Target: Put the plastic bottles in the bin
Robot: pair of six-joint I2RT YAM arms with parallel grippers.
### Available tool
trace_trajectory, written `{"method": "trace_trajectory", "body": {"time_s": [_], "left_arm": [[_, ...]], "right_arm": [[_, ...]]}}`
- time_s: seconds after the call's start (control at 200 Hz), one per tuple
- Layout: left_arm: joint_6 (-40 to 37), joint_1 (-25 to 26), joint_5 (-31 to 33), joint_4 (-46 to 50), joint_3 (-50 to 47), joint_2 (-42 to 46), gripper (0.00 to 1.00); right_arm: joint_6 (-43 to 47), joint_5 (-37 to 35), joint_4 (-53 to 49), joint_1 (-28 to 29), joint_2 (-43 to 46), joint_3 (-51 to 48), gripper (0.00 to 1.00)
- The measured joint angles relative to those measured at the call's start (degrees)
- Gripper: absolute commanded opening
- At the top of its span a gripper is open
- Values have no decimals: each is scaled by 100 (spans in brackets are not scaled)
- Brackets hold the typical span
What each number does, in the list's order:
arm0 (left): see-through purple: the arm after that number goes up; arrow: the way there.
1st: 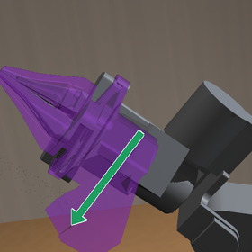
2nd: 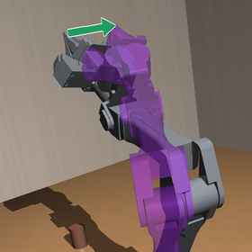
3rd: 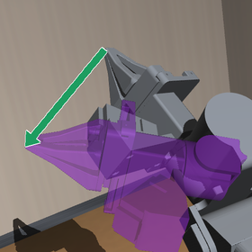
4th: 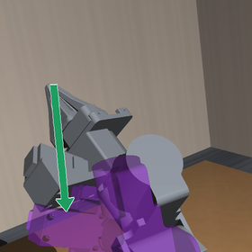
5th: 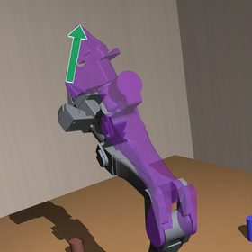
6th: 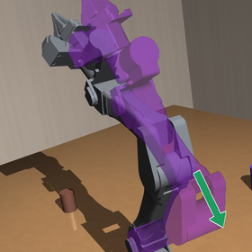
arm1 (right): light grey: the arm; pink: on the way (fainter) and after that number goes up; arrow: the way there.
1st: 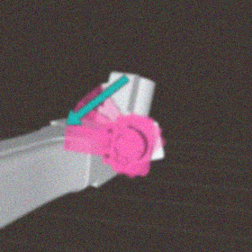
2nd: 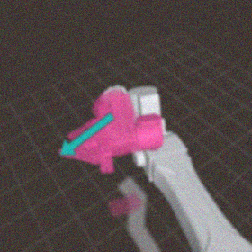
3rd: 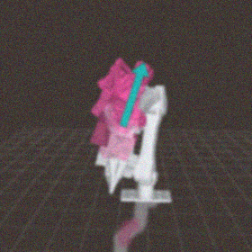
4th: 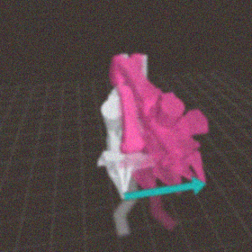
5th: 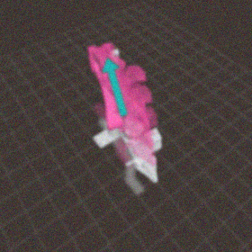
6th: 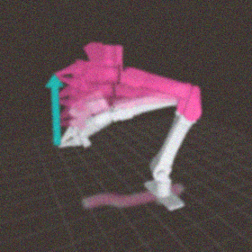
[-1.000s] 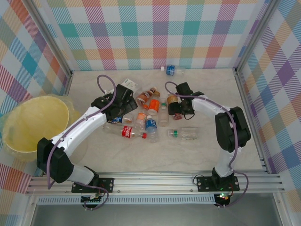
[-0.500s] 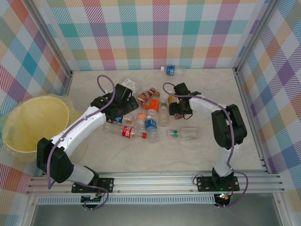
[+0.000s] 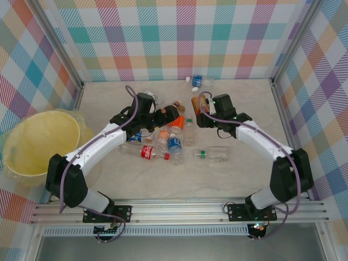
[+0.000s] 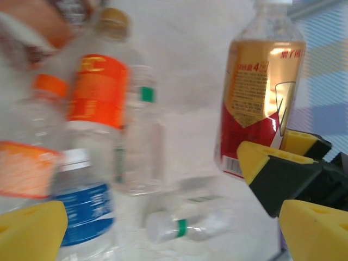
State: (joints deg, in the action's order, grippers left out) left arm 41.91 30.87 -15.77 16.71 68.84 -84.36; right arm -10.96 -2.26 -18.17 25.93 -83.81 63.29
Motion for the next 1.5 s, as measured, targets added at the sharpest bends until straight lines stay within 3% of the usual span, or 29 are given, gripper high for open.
{"method": "trace_trajectory", "body": {"time_s": [0.25, 0.565, 0.925, 1.05, 1.15, 1.26, 1.5], "left_arm": [[0, 42, -931, -1344, -68, -42, 100], [-122, 212, -116, -1147, 94, -103, 100], [-256, 310, 92, -820, 667, -581, 100], [-260, 323, 90, -743, 767, -754, 86], [-225, 326, 61, -741, 811, -817, 69], [-208, 341, 66, -758, 837, -815, 63], [-490, 155, 870, 208, 890, -260, 61]], "right_arm": [[52, 1128, 516, 4, 442, -289, 56], [52, 2096, 920, 52, 481, -522, 58], [70, 2573, 940, 168, 481, -514, 59], [103, 2717, 931, 232, 479, -476, 60], [125, 2769, 901, 247, 479, -461, 68], [131, 2736, 916, 260, 490, -448, 100], [-44, 2413, 1032, 260, 813, -437, 100]]}}
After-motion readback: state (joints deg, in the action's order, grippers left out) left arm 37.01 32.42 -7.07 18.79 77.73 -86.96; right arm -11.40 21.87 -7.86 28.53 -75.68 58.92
